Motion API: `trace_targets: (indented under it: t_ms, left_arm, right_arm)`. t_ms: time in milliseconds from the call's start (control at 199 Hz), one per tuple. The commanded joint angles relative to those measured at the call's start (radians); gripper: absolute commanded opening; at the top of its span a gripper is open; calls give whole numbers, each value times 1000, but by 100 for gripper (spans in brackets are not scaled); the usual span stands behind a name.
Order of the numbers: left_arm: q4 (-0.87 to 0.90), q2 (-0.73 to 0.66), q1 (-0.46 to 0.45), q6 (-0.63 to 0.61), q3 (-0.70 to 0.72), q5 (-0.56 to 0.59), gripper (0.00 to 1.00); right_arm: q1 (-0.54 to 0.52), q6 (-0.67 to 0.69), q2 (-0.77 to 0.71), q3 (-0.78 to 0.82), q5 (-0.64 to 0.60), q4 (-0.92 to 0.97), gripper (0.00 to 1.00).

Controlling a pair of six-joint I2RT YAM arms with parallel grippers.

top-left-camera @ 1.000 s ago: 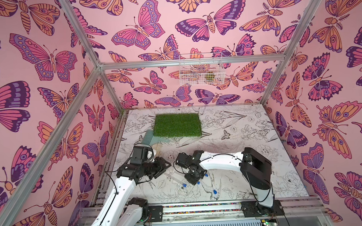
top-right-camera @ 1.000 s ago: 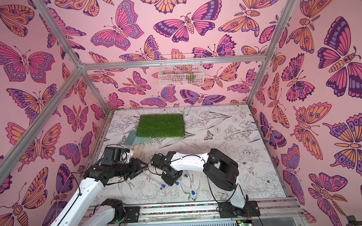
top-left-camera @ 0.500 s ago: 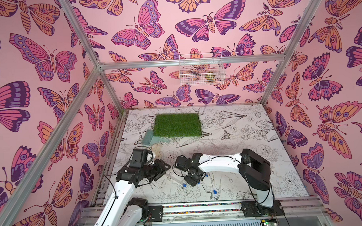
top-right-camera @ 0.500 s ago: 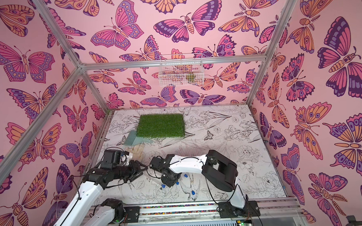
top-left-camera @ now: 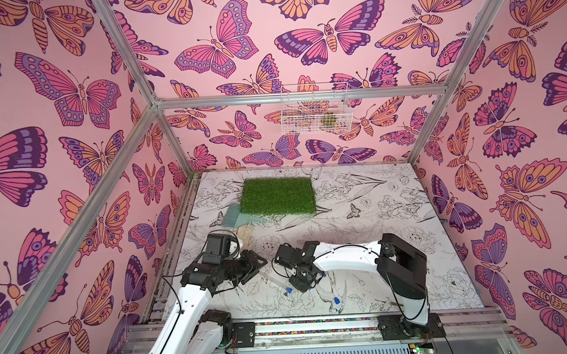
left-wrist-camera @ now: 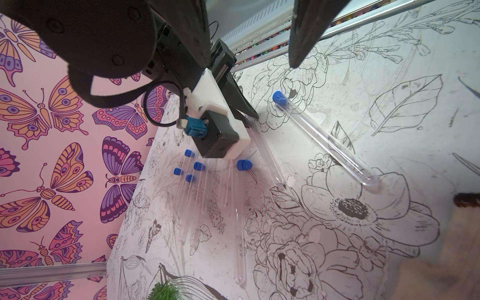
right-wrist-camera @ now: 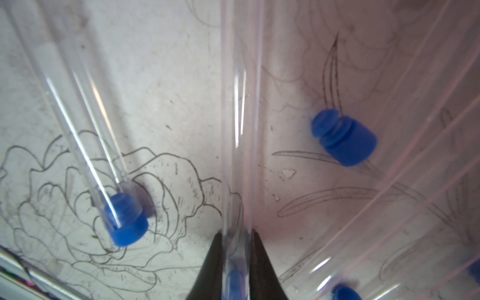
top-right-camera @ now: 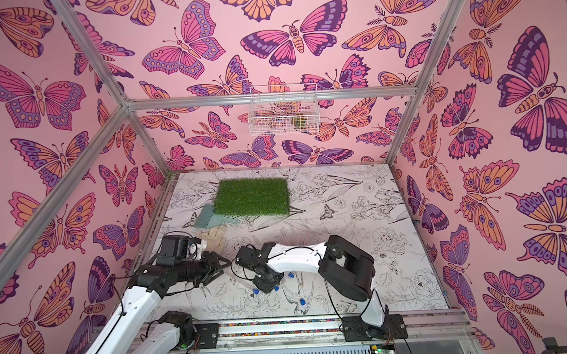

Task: Remove stoppers from test tubes
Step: Pick up the test tube at the center of the board.

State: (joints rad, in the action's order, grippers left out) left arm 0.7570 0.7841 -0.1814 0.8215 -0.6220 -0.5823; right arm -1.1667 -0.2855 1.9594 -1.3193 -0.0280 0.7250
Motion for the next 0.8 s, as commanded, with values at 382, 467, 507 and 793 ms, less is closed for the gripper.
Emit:
trace_targets:
  t_ms: [382, 467, 507, 793]
  left_arm:
    - [-51, 136, 10, -126, -96, -117, 56]
    - [-91, 192, 9, -157, -132, -206, 57]
    - [-105, 215, 10, -172, -150, -243, 57]
    - [-216, 370, -11, -224, -259, -452, 59]
  right_arm:
    - [81, -76, -255, 118, 117, -37, 16]
    - [119, -96, -320, 155, 156, -40, 16]
    - [136, -105, -353, 172, 164, -39, 16]
    - [199, -86, -510, 182, 183, 16, 16]
